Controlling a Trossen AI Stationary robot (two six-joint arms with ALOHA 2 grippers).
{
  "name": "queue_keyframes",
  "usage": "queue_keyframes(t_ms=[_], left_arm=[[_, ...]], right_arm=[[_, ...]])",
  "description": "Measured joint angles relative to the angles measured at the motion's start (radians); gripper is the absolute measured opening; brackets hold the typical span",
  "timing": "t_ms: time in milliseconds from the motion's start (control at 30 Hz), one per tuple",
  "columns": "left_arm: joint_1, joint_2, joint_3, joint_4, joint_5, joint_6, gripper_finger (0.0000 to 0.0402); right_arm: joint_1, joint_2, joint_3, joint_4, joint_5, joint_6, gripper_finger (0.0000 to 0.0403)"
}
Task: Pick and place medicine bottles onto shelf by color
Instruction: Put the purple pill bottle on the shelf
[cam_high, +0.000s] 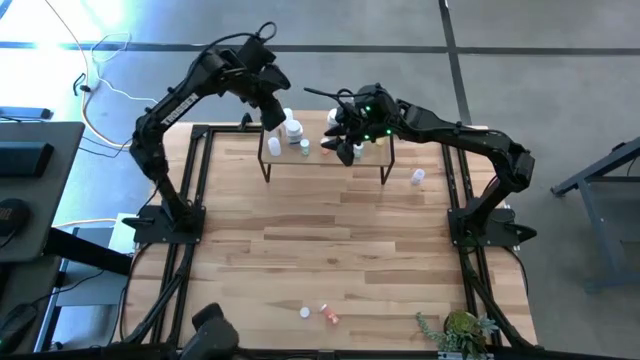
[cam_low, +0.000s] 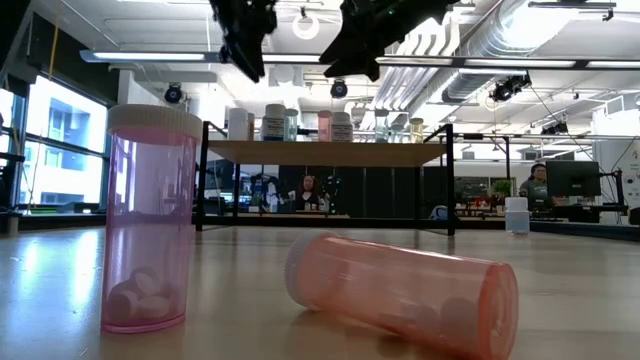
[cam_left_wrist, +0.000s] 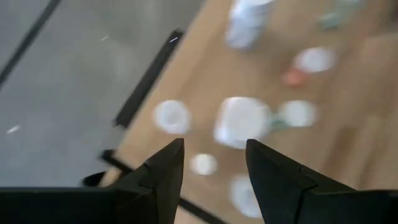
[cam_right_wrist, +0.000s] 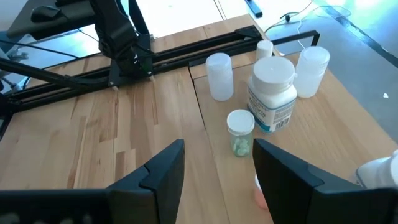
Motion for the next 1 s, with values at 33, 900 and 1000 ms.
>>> queue_keyframes(t_ms=[33, 900, 1000], left_arm=[[-0.006, -0.015, -0.005, 0.000, 0.027, -0.006, 0.0161], [-0.391, -0.535, -0.832, 0.648, 0.068, -0.392, 0.0160], [-0.431, -0.579, -0.889, 0.688, 0.066, -0.419, 0.0160]], right_arm=[[0.000, 0.000, 0.000, -0.002, 0.000, 0.001, 0.0181], [0.163, 0.000, 0.000, -0.136, 0.000, 0.081, 0.0181], [0.198, 0.000, 0.000, -0.136, 0.000, 0.130, 0.0181]])
